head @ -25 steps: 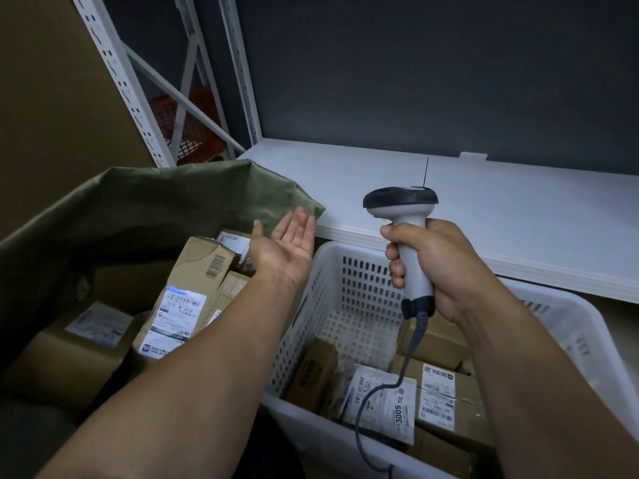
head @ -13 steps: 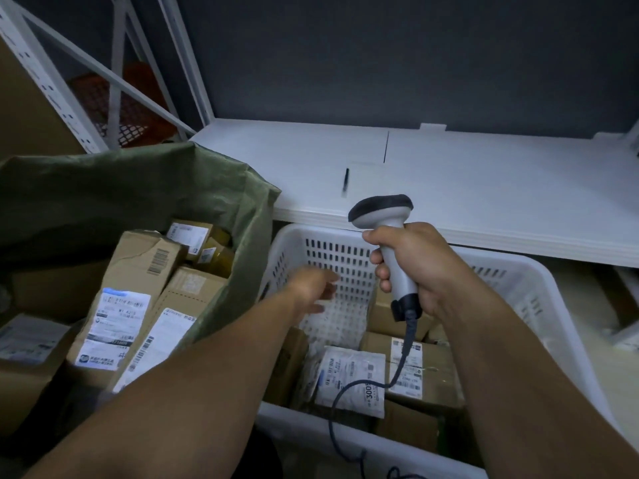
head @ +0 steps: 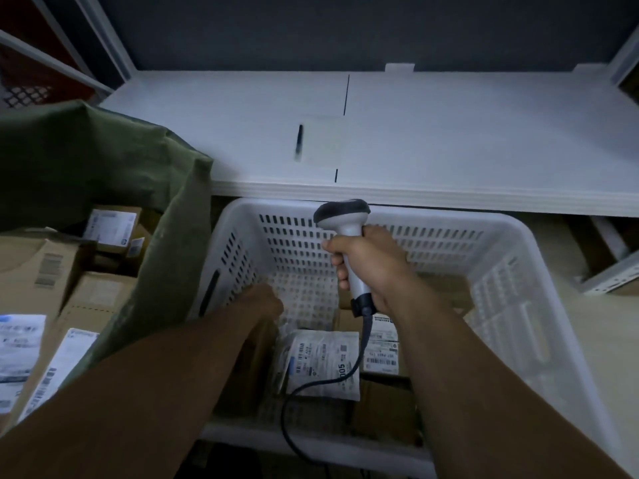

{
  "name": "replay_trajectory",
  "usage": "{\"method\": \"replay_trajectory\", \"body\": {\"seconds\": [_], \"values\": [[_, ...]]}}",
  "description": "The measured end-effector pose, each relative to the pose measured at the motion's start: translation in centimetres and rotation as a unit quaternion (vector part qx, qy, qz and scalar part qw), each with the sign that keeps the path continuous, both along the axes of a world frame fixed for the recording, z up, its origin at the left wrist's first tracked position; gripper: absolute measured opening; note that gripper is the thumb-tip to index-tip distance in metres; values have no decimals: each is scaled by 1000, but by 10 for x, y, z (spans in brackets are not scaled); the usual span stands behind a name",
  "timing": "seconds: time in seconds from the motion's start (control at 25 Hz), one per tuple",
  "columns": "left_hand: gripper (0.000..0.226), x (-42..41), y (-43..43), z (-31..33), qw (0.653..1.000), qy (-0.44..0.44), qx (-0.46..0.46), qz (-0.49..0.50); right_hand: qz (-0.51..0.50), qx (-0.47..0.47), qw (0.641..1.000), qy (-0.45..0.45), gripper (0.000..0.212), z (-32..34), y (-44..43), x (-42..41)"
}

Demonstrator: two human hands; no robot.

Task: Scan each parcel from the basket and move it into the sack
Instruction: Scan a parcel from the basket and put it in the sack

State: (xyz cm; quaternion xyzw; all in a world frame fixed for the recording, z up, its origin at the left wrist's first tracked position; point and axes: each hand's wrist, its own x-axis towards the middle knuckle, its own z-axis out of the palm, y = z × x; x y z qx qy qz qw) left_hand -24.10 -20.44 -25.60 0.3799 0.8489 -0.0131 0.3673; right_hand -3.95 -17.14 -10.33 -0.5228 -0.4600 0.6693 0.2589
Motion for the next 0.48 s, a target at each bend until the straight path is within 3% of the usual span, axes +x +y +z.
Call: {"method": "replay_trajectory", "body": {"seconds": [0.28,0.48], "values": [[42,-14,-3,-49,986,61,-125,-92,-22,11,1000,7,7,-15,9,-6],[42,-12,-8,-51,981,0,-185,-65,-25,2,1000,3,4,-22,11,-4]]}}
